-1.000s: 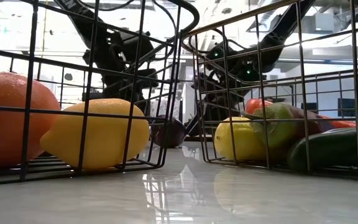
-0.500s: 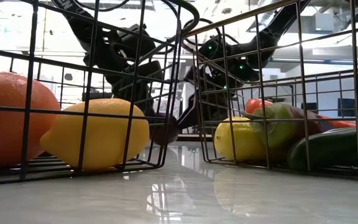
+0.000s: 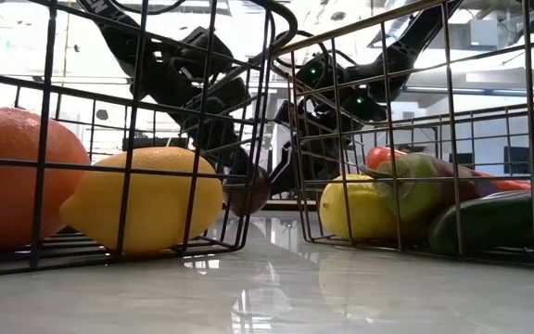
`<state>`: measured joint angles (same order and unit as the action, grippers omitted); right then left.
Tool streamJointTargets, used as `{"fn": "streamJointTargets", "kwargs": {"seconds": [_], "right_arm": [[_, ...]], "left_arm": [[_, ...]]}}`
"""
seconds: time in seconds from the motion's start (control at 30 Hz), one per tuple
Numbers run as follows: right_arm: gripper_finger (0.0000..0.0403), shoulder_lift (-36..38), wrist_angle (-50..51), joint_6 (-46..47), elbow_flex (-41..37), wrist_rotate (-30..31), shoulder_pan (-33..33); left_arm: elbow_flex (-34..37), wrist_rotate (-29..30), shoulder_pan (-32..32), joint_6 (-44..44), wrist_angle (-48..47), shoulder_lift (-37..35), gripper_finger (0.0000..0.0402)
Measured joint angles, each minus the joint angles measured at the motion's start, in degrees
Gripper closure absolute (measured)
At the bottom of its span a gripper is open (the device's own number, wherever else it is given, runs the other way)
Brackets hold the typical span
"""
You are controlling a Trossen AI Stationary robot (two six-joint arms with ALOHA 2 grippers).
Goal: Sort produce into baskets
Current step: Put the red apple into the black basket
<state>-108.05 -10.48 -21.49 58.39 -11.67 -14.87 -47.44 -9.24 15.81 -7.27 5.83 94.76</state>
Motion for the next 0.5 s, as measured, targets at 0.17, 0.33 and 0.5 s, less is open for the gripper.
{"fn": "streamJointTargets", "kwargs": {"seconds": [0.17,0.33,0.5], "right_arm": [[0.0117,0.00,-0.33,-0.86,0.00,1.22,0.15],[0.0117,0.07,1.52,-1.14,1.95,1.28,0.13],[0.0117,0.26,9.70,-2.31,5.53,1.88,-0.09]], "left_arm": [[-0.04,0.25,0.07,-0.52,1.49,-0.07,0.0085],[-0.04,0.74,0.09,-1.68,1.33,-0.07,0.0085],[-0.04,3.96,0.19,-4.13,0.11,-1.55,0.0085]]}}
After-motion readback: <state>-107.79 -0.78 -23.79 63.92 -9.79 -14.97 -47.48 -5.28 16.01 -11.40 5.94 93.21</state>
